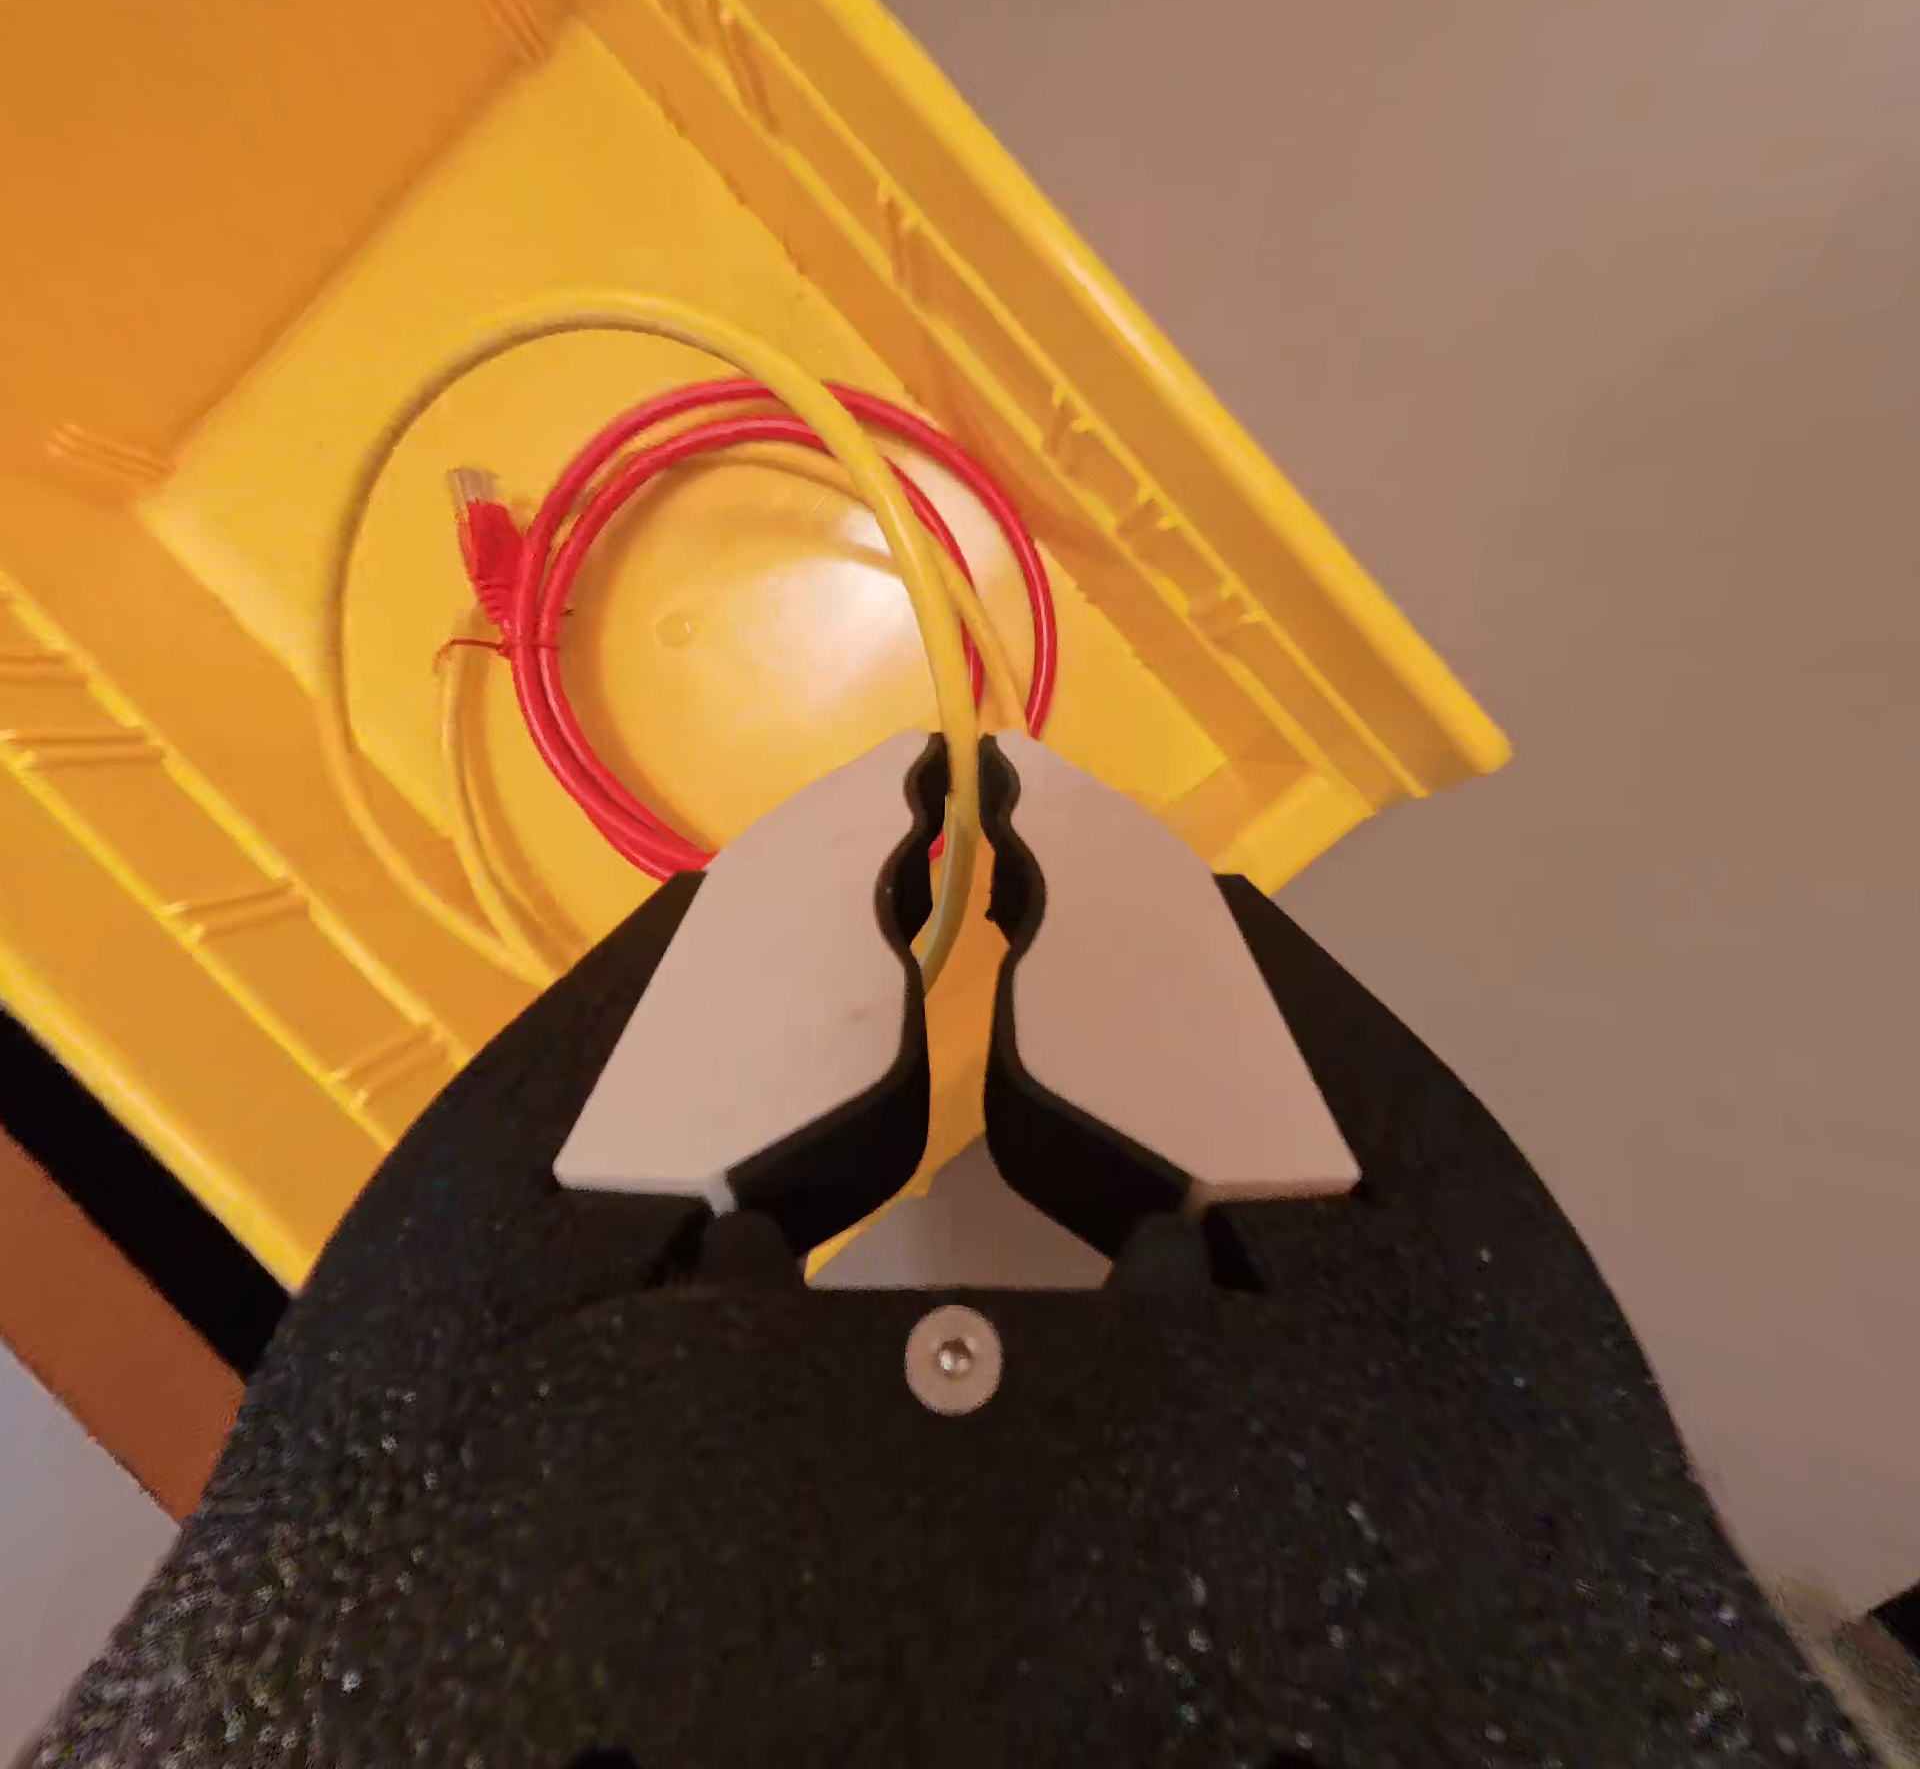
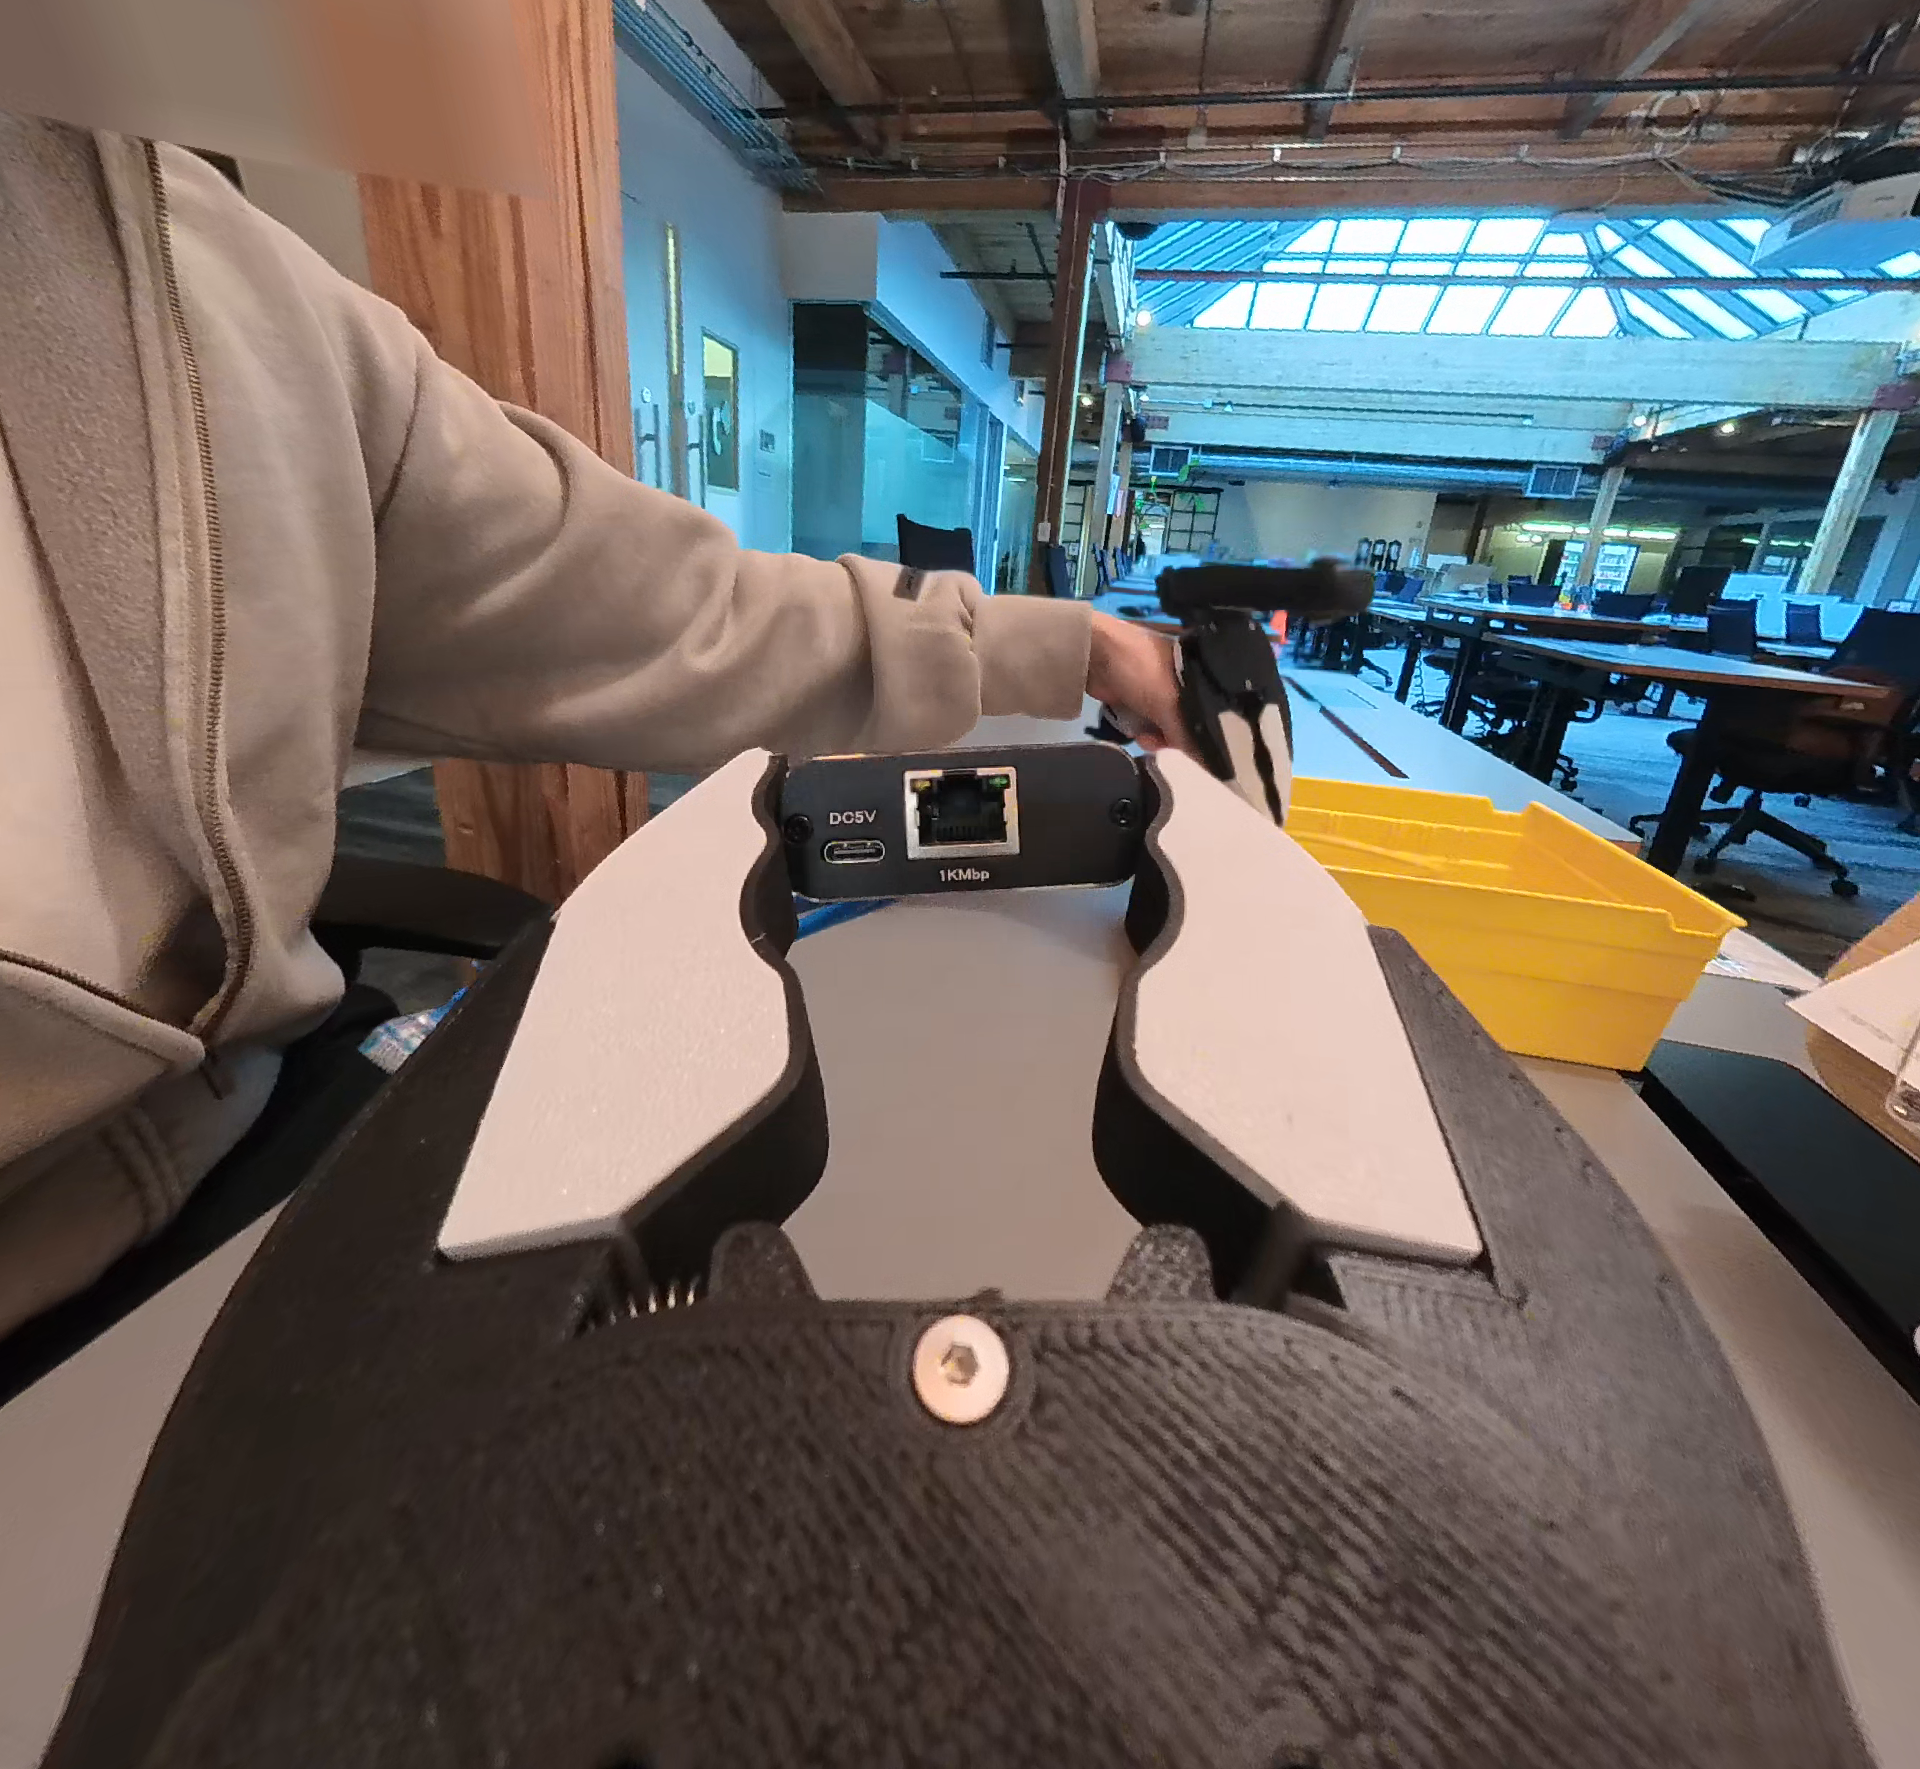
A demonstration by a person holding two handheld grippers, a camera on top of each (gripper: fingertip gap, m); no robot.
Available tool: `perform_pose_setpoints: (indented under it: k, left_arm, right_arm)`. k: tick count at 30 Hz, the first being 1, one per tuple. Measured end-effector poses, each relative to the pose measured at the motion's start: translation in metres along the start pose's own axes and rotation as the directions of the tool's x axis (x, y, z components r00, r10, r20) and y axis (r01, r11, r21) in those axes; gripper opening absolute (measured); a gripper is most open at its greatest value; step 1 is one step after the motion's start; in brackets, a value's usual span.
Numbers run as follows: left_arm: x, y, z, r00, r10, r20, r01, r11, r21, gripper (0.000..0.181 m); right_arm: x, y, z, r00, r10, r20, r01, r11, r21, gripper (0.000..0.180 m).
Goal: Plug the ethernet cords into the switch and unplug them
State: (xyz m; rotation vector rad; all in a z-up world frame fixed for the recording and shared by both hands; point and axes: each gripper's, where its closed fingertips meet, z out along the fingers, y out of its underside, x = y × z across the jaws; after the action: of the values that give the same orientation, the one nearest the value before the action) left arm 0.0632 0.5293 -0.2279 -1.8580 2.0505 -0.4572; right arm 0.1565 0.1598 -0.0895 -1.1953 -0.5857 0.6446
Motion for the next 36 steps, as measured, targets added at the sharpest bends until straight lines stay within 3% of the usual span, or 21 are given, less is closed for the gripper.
perform_pose_setpoints:
  k: [6, 11, 12, 14, 18, 23, 30, 32, 36]
  left_arm:
    - [0.014, 0.014, 0.036, 0.993, -0.066, -0.095, 0.057, 0.993, -0.099, 0.006]
    - [0.023, 0.027, 0.058, 0.979, -0.143, -0.145, 0.105, 0.964, -0.246, 0.034]
    - [0.027, 0.029, 0.06, 0.972, -0.161, -0.17, 0.108, 0.953, -0.282, 0.032]
    - [0.021, 0.025, 0.061, 0.979, -0.152, -0.135, 0.11, 0.954, -0.279, 0.006]
    - [0.013, 0.022, 0.051, 0.989, -0.12, -0.091, 0.091, 0.957, -0.277, 0.006]
    - [-0.006, -0.006, 0.013, 0.989, -0.142, -0.033, 0.141, 0.989, -0.042, 0.005]
    - [-0.03, -0.037, -0.087, 0.977, -0.128, 0.171, 0.087, 0.97, 0.225, 0.005]
    - [-0.03, -0.041, -0.11, 0.969, -0.121, 0.217, 0.065, 0.966, 0.249, 0.005]
    - [-0.023, -0.03, -0.116, 0.956, -0.031, 0.291, 0.001, 0.995, 0.104, 0.005]
  right_arm:
    - [-0.004, 0.0, 0.004, 1.0, -0.011, 0.014, 0.011, 1.0, -0.017, 0.063]
    - [-0.002, -0.001, 0.0, 1.0, -0.007, 0.009, 0.007, 1.0, -0.006, 0.063]
    - [-0.002, -0.001, 0.0, 1.0, -0.005, 0.009, 0.005, 1.0, -0.003, 0.063]
    - [-0.002, -0.001, -0.001, 1.0, -0.003, 0.009, 0.003, 1.0, 0.0, 0.063]
    - [-0.002, -0.001, -0.002, 1.0, -0.007, 0.008, 0.007, 1.0, 0.0, 0.063]
    - [-0.003, -0.005, -0.004, 1.0, -0.012, 0.01, 0.012, 1.0, 0.009, 0.063]
    - [-0.007, -0.006, 0.0, 0.999, -0.018, 0.027, 0.018, 1.0, 0.006, 0.063]
    - [-0.008, -0.006, 0.002, 0.999, -0.021, 0.03, 0.021, 1.0, -0.001, 0.063]
    - [-0.01, -0.006, 0.005, 0.999, -0.024, 0.038, 0.025, 1.0, -0.002, 0.063]
